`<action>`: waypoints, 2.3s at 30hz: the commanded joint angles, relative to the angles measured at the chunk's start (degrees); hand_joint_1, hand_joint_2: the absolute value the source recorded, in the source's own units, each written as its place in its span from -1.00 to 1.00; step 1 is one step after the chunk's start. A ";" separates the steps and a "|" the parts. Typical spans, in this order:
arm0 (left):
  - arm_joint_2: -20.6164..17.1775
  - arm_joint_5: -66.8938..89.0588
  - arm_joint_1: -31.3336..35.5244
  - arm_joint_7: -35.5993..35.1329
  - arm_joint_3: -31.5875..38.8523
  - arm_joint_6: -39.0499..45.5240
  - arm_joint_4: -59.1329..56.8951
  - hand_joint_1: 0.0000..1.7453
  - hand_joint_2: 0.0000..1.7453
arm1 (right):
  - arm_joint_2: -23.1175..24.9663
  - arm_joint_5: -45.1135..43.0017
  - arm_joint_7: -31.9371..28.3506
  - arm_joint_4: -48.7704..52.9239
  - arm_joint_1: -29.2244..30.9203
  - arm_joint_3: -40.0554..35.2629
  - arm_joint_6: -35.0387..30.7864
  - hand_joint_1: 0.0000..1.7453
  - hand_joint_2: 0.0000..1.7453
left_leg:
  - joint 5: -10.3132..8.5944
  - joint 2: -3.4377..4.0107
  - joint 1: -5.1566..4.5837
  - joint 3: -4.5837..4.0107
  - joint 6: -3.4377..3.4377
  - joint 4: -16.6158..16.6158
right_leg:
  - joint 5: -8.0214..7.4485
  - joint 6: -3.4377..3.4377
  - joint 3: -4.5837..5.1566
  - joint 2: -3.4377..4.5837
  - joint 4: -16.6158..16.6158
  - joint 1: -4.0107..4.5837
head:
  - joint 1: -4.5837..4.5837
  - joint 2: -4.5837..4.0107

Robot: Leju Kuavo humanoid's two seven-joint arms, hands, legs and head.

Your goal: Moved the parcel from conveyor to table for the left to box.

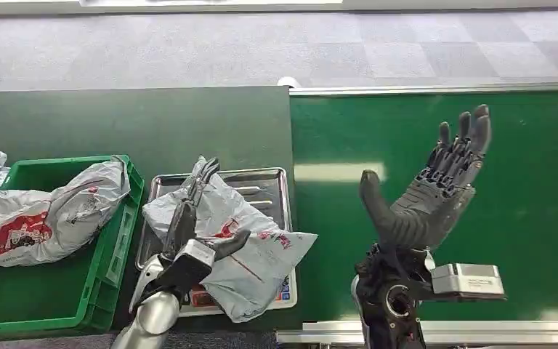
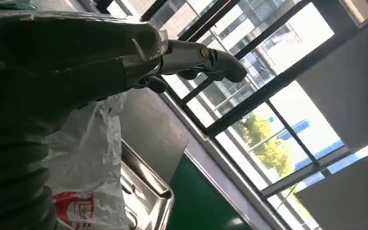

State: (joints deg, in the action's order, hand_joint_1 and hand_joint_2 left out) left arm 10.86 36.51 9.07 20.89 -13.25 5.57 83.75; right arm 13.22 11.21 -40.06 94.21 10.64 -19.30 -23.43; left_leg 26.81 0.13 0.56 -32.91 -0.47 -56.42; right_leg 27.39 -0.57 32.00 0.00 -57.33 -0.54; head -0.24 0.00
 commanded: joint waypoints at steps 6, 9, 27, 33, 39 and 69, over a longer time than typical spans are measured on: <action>-2.39 22.17 7.03 -19.81 -0.60 6.05 -15.99 -1.00 1.00 | -2.10 0.07 0.06 7.57 -4.05 4.86 1.75 -1.00 1.00 | -0.05 -0.05 0.01 0.18 0.02 0.15 | -0.05 0.05 -0.22 -0.06 0.17 0.02 | 0.00 0.00; -2.38 25.99 6.92 -22.38 0.15 6.19 -16.31 -1.00 1.00 | -2.15 -0.18 0.06 7.65 -4.23 4.29 0.74 -1.00 1.00 | -0.02 -0.04 0.00 0.16 0.02 0.09 | -0.02 0.04 -0.19 -0.05 0.10 0.02 | 0.00 0.00; -0.05 26.36 5.50 -19.81 3.24 6.82 -14.06 0.96 1.00 | -1.67 0.97 0.06 6.24 -5.44 4.37 1.41 -1.00 1.00 | -0.04 0.02 0.00 0.24 0.03 0.13 | -0.07 0.04 -0.27 0.02 0.15 0.02 | 0.00 0.00; 0.24 18.28 3.35 -9.31 3.21 20.63 -4.01 0.92 1.00 | -2.00 1.43 0.06 5.51 -5.35 3.55 1.16 -1.00 1.00 | 0.01 0.06 0.02 0.15 0.01 0.04 | -0.03 0.04 -0.18 0.05 0.05 0.03 | 0.00 0.00; -1.66 10.37 -1.12 0.99 0.68 32.92 12.15 1.00 1.00 | -2.55 0.57 0.06 3.65 -4.20 2.63 0.58 -1.00 1.00 | 0.03 0.11 0.04 0.11 0.01 0.03 | -0.04 0.05 -0.14 0.11 0.06 0.06 | 0.02 0.00; -9.19 -2.92 4.02 6.81 14.45 34.15 19.33 0.96 1.00 | -3.10 -0.25 0.06 6.49 -7.56 3.85 0.26 -1.00 1.00 | -0.05 -0.06 0.01 0.12 -0.01 0.12 | -0.03 0.08 -0.15 -0.05 0.06 0.03 | 0.02 0.00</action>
State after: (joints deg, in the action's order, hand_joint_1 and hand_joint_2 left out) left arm 10.71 46.68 7.89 34.86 -5.00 39.10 107.23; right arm 11.67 11.54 -39.98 101.46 3.86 -16.28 -24.44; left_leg 26.80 0.11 0.57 -32.88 -0.48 -56.41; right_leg 27.39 -0.53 31.94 0.00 -57.34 -0.53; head -0.22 0.00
